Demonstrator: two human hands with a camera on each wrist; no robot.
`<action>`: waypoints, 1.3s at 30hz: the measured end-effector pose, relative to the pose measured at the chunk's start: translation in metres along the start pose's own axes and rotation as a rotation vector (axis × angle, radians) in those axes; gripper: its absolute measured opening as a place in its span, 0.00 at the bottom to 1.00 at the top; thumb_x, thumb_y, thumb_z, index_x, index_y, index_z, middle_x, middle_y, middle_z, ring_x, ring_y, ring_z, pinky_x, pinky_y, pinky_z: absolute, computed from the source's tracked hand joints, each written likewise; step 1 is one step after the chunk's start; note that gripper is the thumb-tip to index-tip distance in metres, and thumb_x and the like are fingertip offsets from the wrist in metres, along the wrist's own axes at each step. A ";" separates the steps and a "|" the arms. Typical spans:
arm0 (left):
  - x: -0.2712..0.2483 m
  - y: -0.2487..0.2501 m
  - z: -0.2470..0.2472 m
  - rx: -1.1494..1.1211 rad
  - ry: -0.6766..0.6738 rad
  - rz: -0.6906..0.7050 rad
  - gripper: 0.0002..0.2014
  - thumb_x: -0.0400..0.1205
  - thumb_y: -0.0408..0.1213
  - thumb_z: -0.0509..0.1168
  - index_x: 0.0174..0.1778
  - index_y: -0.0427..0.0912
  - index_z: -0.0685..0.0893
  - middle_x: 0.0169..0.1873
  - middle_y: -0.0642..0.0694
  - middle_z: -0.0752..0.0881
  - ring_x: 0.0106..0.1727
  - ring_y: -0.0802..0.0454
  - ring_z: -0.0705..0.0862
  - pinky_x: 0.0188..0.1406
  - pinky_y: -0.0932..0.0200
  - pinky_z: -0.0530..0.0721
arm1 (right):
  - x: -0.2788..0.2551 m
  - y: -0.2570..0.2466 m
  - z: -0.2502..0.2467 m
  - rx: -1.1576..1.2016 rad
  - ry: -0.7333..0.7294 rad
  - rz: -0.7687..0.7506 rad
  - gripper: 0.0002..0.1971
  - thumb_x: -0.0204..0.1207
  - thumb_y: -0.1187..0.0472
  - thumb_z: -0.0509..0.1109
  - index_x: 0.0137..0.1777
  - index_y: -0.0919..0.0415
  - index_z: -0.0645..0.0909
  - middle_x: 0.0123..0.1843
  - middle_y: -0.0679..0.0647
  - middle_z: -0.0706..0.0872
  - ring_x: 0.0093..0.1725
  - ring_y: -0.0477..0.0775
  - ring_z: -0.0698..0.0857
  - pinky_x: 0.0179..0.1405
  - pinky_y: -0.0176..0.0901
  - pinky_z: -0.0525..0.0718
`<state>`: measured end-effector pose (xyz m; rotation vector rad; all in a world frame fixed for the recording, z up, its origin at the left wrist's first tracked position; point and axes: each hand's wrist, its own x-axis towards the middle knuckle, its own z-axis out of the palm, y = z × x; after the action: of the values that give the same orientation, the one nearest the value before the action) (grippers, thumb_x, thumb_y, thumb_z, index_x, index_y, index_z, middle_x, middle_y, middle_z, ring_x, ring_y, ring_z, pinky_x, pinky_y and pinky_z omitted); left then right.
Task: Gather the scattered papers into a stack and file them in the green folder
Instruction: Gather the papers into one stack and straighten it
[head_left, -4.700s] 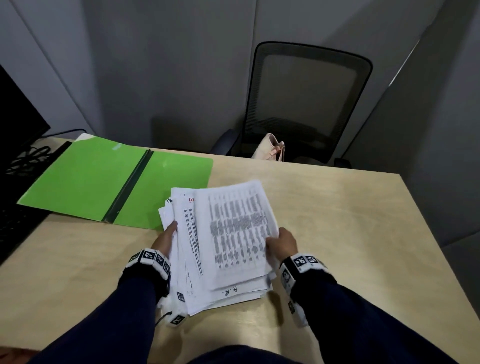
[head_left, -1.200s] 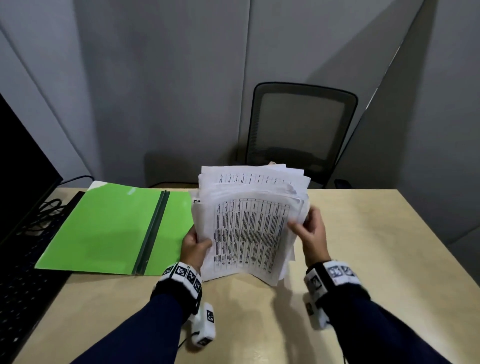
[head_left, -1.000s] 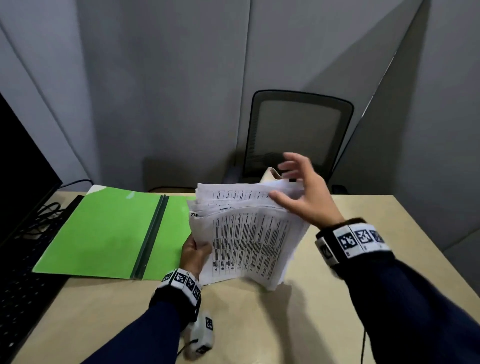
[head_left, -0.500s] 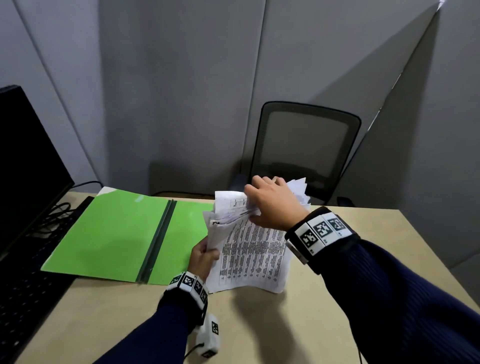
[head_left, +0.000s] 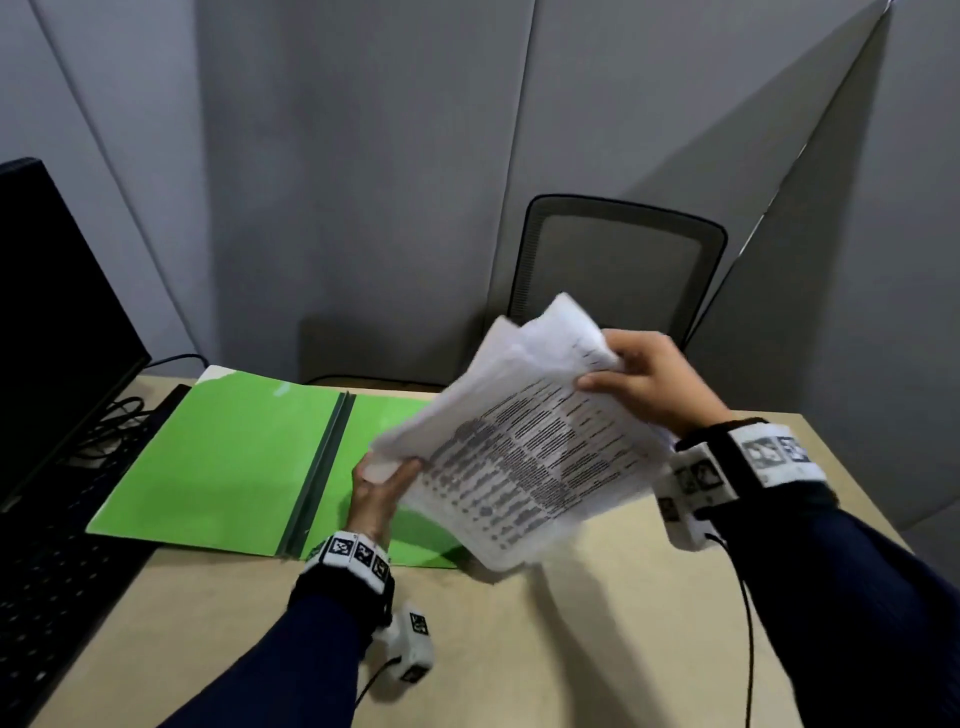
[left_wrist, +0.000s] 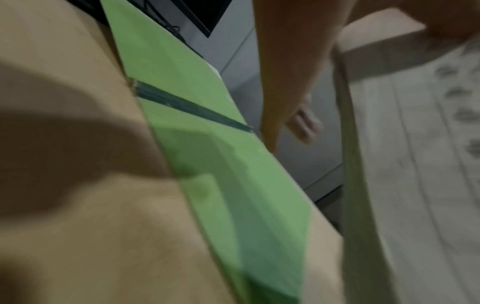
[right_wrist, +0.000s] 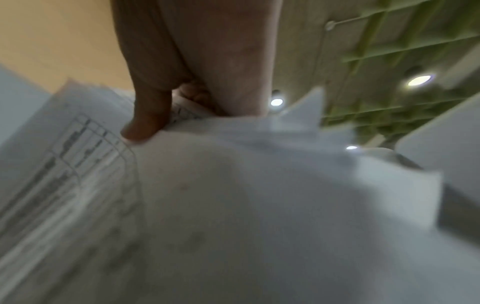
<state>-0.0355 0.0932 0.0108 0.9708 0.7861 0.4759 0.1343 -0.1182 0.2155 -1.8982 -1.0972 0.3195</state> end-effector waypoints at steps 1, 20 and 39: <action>0.000 0.005 0.003 -0.062 -0.072 -0.019 0.49 0.50 0.45 0.87 0.68 0.38 0.78 0.57 0.42 0.87 0.59 0.42 0.84 0.69 0.40 0.77 | -0.007 0.006 -0.006 0.165 0.042 0.024 0.07 0.68 0.74 0.75 0.43 0.65 0.84 0.34 0.47 0.88 0.36 0.41 0.85 0.39 0.39 0.84; -0.038 -0.014 0.020 0.306 -0.162 0.103 0.33 0.67 0.26 0.78 0.66 0.42 0.72 0.56 0.37 0.86 0.56 0.37 0.87 0.60 0.36 0.84 | -0.129 0.142 0.093 0.633 0.584 0.358 0.28 0.63 0.88 0.68 0.59 0.63 0.75 0.49 0.55 0.87 0.45 0.46 0.87 0.43 0.33 0.86; -0.032 0.004 0.047 0.211 -0.035 0.208 0.17 0.68 0.26 0.67 0.47 0.51 0.79 0.49 0.39 0.88 0.54 0.34 0.87 0.59 0.34 0.84 | -0.103 0.122 0.083 0.657 0.685 0.297 0.12 0.76 0.76 0.66 0.45 0.58 0.82 0.39 0.49 0.88 0.36 0.36 0.86 0.36 0.29 0.84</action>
<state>-0.0199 0.0478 0.0416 1.2613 0.7168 0.5615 0.0947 -0.1783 0.0508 -1.3899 -0.2015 0.1406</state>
